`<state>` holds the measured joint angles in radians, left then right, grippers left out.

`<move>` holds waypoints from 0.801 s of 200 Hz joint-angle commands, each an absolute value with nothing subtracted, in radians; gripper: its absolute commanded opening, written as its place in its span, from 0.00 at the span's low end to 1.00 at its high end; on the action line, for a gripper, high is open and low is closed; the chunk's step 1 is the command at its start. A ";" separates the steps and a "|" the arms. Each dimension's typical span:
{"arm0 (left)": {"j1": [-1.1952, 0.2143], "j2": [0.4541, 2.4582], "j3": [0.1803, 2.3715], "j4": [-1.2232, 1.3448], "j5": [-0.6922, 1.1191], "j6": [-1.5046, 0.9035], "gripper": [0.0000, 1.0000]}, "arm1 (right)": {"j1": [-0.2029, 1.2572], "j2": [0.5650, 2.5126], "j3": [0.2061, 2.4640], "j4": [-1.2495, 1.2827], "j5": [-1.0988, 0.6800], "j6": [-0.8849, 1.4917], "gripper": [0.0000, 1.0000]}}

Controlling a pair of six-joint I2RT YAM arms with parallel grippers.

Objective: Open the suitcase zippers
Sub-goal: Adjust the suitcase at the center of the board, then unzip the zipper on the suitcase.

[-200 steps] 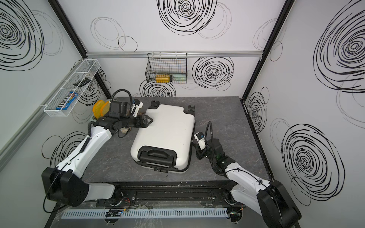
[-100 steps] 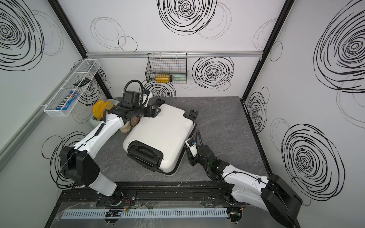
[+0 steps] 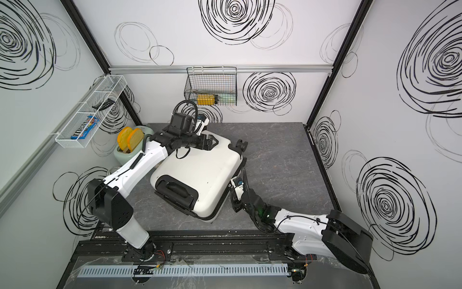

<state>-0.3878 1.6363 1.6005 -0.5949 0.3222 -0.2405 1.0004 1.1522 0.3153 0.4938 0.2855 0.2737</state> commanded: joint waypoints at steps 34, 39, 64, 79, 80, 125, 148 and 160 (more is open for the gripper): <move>-0.299 1.164 1.285 -0.717 0.171 -0.631 0.95 | 1.010 1.122 0.370 0.630 0.275 0.294 0.00; -0.293 1.123 1.247 -0.707 0.170 -0.675 0.94 | 1.008 1.119 0.366 0.633 0.271 0.292 0.00; -0.284 0.965 1.164 -0.745 0.100 -0.846 0.91 | 1.008 1.099 0.349 0.636 0.261 0.273 0.00; -0.285 0.921 1.158 -0.808 0.083 -0.915 0.91 | 1.008 1.083 0.335 0.639 0.257 0.272 0.00; -0.285 0.919 1.158 -0.813 0.083 -0.919 0.91 | 1.008 1.082 0.335 0.639 0.255 0.272 0.00; -0.284 0.913 1.169 -1.051 0.055 -0.989 0.90 | 1.008 1.042 0.302 0.648 0.242 0.259 0.00; -0.284 0.918 1.158 -1.126 0.077 -1.016 0.88 | 1.008 1.024 0.286 0.650 0.248 0.257 0.00; -0.284 0.917 1.139 -1.133 0.094 -1.031 0.87 | 1.008 1.020 0.282 0.652 0.245 0.256 0.00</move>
